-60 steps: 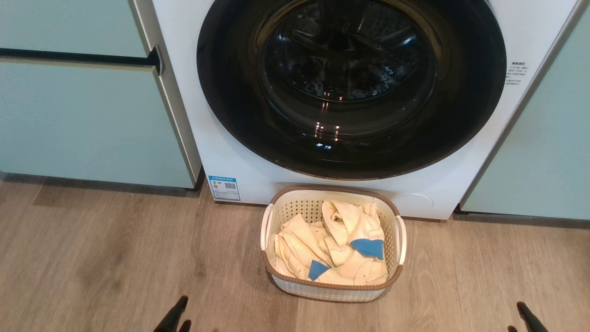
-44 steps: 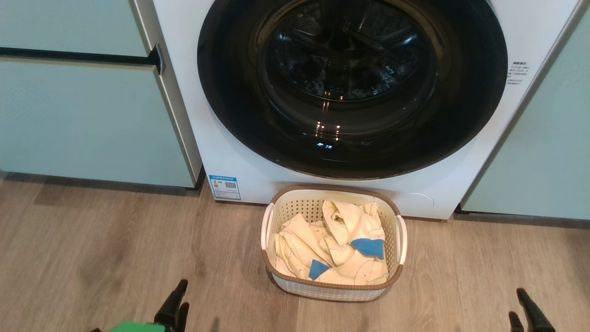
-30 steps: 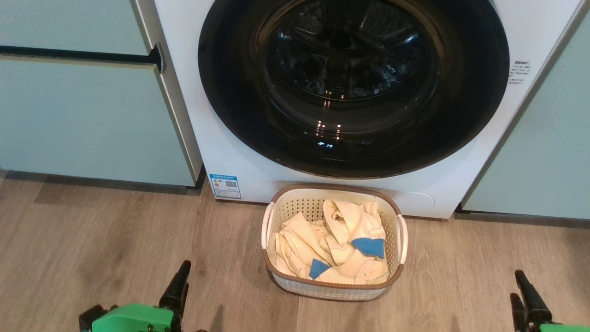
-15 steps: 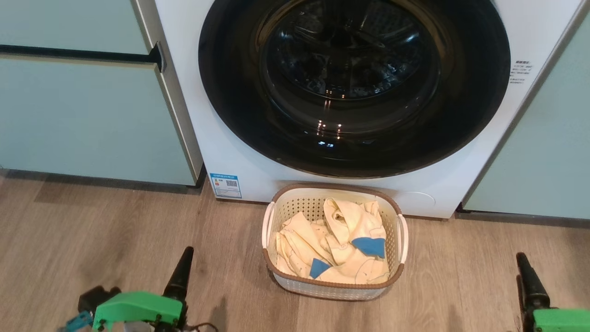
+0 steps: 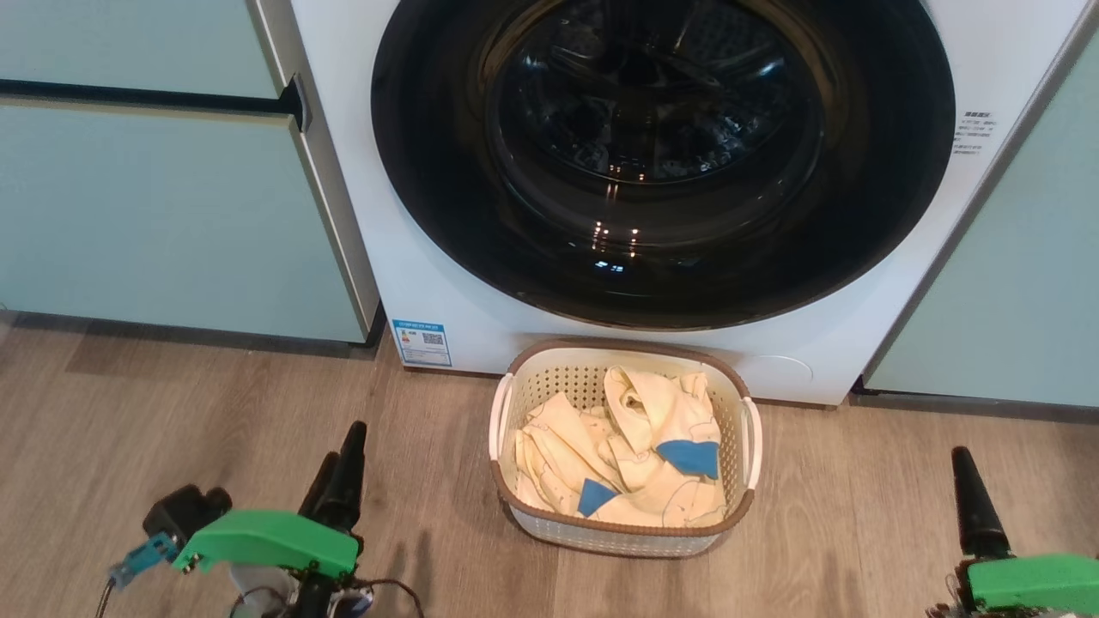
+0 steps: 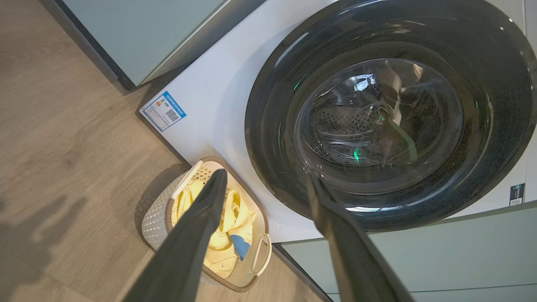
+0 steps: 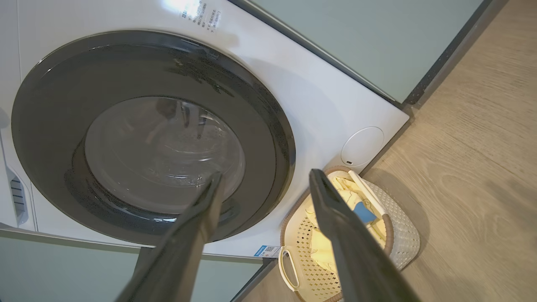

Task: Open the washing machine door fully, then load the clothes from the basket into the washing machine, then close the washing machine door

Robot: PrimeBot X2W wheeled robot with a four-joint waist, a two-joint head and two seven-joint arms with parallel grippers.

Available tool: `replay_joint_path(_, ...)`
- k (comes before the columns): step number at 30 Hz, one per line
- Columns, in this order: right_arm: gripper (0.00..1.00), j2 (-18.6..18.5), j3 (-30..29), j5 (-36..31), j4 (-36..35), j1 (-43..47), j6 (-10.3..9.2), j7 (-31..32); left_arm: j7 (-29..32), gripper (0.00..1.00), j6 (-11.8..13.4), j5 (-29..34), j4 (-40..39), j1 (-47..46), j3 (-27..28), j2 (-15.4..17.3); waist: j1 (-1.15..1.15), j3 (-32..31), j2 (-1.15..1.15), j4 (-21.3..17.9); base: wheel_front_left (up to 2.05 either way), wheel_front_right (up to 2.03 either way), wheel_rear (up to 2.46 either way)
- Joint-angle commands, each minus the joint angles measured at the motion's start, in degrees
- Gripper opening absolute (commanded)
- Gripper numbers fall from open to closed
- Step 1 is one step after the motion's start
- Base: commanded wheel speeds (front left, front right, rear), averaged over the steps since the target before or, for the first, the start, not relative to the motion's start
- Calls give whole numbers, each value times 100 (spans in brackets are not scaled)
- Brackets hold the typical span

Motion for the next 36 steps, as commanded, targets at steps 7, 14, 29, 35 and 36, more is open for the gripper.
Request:
replay_joint_path(7,100,-75,115,-547,-356,-449,-10,-169,-166,100,-9,804,-337,-394,9,159,0,18,0,5,0,0,0)
replay_joint_path(14,100,-84,217,-1223,-471,-518,-11,-304,-301,100,-10,1583,-441,-487,-19,170,0,21,0,17,0,0,0)
replay_joint_path(29,100,-100,292,-2329,-687,-632,-13,-557,-554,100,-12,2922,-496,-653,-97,198,0,4,0,12,0,0,0)
replay_joint_path(35,100,-107,381,-2829,-714,-664,-14,-659,-655,100,-13,3268,-496,-727,-98,204,0,-13,0,1,0,0,0)
replay_joint_path(36,100,-108,397,-2912,-718,-673,-14,-676,-672,100,-13,3320,-504,-741,-95,203,0,-15,0,-1,0,0,0)
